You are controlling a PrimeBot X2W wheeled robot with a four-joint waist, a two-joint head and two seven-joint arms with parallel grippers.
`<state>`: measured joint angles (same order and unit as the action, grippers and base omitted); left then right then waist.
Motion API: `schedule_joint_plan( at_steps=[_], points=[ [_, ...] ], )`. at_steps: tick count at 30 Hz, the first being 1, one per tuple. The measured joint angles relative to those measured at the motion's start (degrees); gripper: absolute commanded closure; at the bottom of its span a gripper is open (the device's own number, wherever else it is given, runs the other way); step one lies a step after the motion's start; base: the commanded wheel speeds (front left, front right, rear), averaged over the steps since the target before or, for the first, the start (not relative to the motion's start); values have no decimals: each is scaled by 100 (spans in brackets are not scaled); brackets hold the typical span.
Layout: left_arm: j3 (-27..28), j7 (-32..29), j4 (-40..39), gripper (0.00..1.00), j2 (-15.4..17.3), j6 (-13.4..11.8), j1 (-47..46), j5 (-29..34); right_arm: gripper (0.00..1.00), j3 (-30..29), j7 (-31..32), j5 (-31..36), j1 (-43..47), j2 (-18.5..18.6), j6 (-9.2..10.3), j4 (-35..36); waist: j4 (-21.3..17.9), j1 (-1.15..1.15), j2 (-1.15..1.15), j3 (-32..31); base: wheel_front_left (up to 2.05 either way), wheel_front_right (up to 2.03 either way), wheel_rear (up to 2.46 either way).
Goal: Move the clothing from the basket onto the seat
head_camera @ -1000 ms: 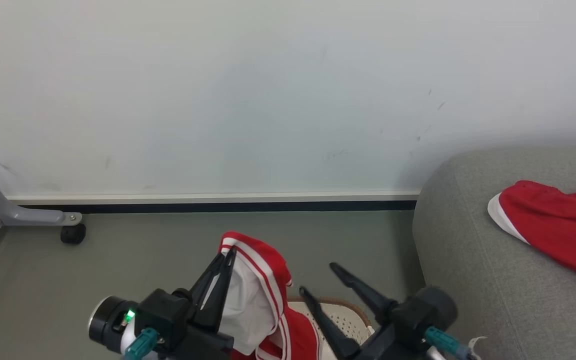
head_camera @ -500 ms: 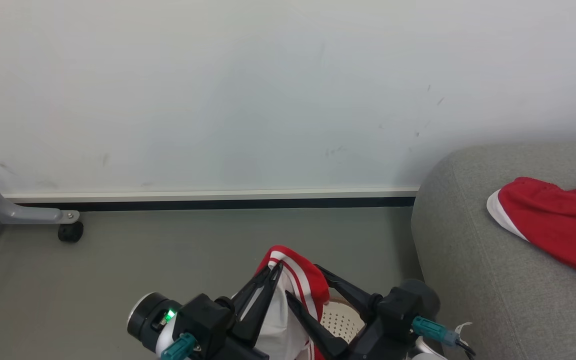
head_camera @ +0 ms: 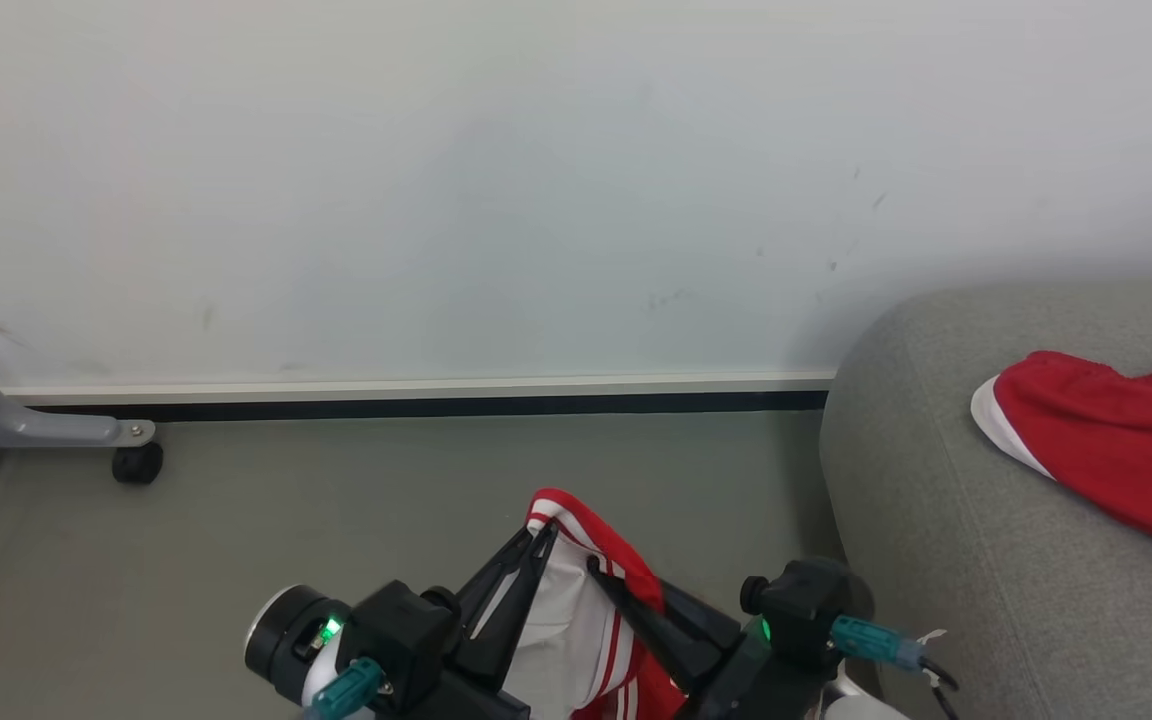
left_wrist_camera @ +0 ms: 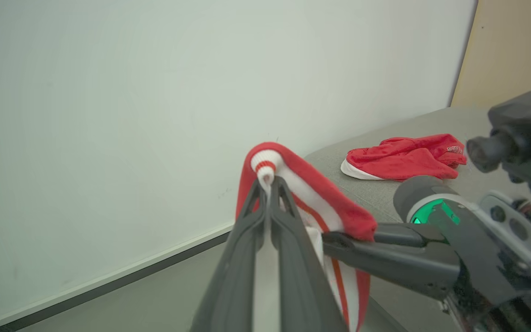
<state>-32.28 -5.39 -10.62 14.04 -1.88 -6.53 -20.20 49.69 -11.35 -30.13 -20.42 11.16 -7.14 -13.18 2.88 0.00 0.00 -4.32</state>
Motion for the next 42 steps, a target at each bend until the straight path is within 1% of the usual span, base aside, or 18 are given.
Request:
schedule_joint_plan(
  at_steps=[1, 2, 6, 11, 15, 17, 18, 22, 26, 30, 31, 33, 36, 37, 38, 42],
  points=[
    [32, -2, -12, 3, 16, -15, 12, -15, 100, -12, -4, -29, -25, 19, 0, 12, -18, 0, 0, 4, 0, 0, 0],
    [63, -7, -20, 0, 20, -21, 30, -52, 100, -33, -8, -37, -41, 46, 0, 26, -40, 0, 0, 8, 0, 0, 0],
    [166, -7, -73, 0, 87, -122, 211, -56, 100, -135, -14, -89, -47, 207, 0, 93, -170, 0, 0, 23, 0, 0, 0],
    [160, -7, -143, 0, 131, -121, 396, -94, 100, -381, -42, -131, 12, 422, 13, 361, -431, 0, 0, 52, 0, 0, 0],
    [14, -8, -155, 0, 73, -105, 401, -136, 100, -599, -83, -130, 280, 677, 235, 709, -698, 0, 0, 86, 0, 0, 0],
    [-53, -8, -165, 0, 21, -53, 398, -141, 100, -691, -90, -130, 436, 798, 359, 906, -841, 0, 0, 109, 0, 0, 0],
    [-144, -14, -175, 0, -25, -2, 389, -151, 100, -790, -99, -127, 586, 913, 482, 1123, -989, 0, 0, 136, 0, 0, 0],
    [-233, -15, -202, 0, -79, 41, 381, -151, 100, -958, -120, -116, 726, 1121, 671, 1473, -1288, 0, 0, 202, 0, 0, 0],
    [-294, -34, -304, 0, -86, 37, 387, -148, 100, -1176, -133, -120, 750, 1241, 795, 1784, -1595, 0, 0, 290, 0, 0, 0],
    [-276, -34, -512, 0, -100, -82, 460, -87, 100, -1377, -129, -285, 676, 1304, 794, 1934, -1893, 0, 0, 422, 0, 0, 0],
    [-266, -34, -577, 0, -98, -130, 487, -57, 100, -1441, -122, -386, 603, 1299, 761, 1942, -1965, 0, 0, 469, 0, 0, 0],
    [-278, -60, -637, 0, -100, -147, 490, -4, 100, -1597, -75, -433, 367, 1321, 759, 1896, -2088, 0, 0, 585, 0, 0, 0],
    [-382, -148, -645, 0, -114, -134, 435, 55, 100, -2027, -49, -731, 26, 1362, 742, 1726, -2230, 1, 0, 804, 0, 0, 0],
    [-412, -189, -646, 0, -114, -115, 406, 69, 100, -2210, -36, -924, -85, 1340, 742, 1649, -2264, 0, 0, 886, 0, 0, 0],
    [-472, -261, -668, 0, -114, -114, 339, 93, 100, -2491, -3, -1181, -352, 1305, 780, 1441, -2311, 0, 0, 1055, 0, 0, 0],
    [-606, -417, -683, 0, -110, -105, 237, 241, 100, -2950, 137, -1479, -1100, 1281, 820, 954, -2321, 1, 1, 1406, 0, 0, 0]
  ],
)
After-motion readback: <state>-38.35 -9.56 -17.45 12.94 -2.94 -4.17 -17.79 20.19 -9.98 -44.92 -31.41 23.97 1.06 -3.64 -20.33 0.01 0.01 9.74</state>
